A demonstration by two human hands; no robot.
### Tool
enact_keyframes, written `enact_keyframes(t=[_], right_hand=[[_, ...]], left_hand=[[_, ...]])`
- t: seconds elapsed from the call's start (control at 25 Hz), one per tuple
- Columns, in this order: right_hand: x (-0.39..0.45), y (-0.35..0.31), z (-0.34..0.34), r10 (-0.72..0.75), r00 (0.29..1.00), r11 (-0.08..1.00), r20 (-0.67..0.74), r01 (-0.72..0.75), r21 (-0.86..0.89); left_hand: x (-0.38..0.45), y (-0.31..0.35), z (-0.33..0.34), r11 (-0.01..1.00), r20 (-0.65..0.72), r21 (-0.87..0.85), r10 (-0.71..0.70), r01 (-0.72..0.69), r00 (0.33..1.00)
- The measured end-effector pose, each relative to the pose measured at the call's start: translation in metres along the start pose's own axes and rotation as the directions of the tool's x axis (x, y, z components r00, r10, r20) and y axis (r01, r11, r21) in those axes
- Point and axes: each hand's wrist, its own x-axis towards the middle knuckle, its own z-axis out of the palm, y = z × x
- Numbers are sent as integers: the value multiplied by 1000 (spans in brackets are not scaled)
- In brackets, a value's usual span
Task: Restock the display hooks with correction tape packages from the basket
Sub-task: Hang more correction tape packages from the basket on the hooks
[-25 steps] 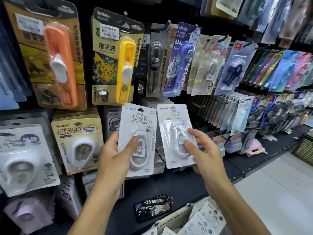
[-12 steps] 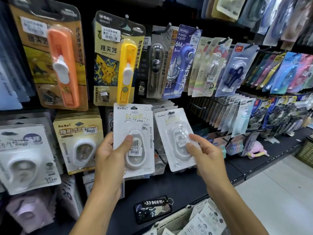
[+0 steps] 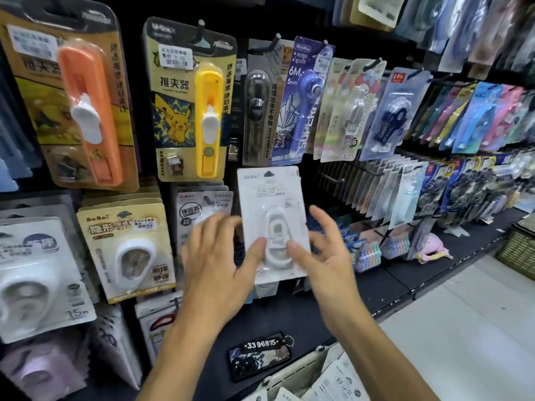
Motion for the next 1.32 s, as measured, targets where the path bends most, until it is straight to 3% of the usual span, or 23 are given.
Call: enact_keyframes(t=[0.08,0.2,0.6,0.68,0.72,0.8,0.88,1.04,1.12,1.24,1.28,1.32], right_hand=[[7,-6,-15,54,992,997,-115,-60,-52],[1,-2,-35,101,982,991,-160,-114,-72],[54,28,-8,24,998,870,60,8,-493],[65,34,-1,28,993,755,116,55,-654],[67,39,2,16,992,638,128,88,-765],[62,49,7,-148,980,378,133,180,-908],[57,58,11,-256,936,227,241,300,-926],[70,65,15,-46,932,107,359,362,-926],[76,65,16,-80,929,184,361,369,-911],[84,60,10,-144,971,619,192,239,-748],[88,57,10,-94,983,723,160,178,-667],[92,54,10,-43,985,756,169,143,-638]], left_hand=[[3,-6,-3,975,-39,220,-25,33,999],[3,-13,-1,965,72,258,-60,39,996],[-1,-15,7,959,112,280,-72,38,991],[-2,-15,7,954,123,298,-76,37,989],[-1,-16,7,954,125,297,-72,32,989],[0,-18,7,957,125,290,-60,22,990],[0,-20,7,957,119,291,-55,18,991],[0,-22,5,957,122,290,-36,-1,992],[0,-24,5,960,123,280,-32,-4,992],[-1,-24,3,963,140,270,-24,-15,990],[-1,-24,3,963,142,267,-22,-17,990],[-1,-26,2,963,145,268,-21,-19,989]])
